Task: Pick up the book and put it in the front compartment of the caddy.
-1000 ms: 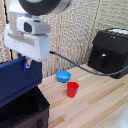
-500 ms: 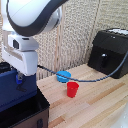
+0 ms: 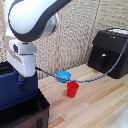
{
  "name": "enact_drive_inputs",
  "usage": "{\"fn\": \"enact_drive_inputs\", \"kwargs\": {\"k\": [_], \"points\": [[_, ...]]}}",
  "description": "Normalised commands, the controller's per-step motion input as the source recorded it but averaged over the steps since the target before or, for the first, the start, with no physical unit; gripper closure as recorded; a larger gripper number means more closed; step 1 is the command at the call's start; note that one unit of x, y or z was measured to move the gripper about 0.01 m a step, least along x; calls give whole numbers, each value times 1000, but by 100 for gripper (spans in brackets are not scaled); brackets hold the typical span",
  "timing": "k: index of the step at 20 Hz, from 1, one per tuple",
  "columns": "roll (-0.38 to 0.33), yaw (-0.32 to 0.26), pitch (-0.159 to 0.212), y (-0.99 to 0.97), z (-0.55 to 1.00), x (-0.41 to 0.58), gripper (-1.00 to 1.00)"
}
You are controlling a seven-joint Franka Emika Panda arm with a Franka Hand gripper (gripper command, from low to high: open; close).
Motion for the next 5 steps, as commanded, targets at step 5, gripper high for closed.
{"fn": "enact_drive_inputs", "kwargs": {"k": [5], "points": [[22,-22,100,-453,403,-11,-100]]}}
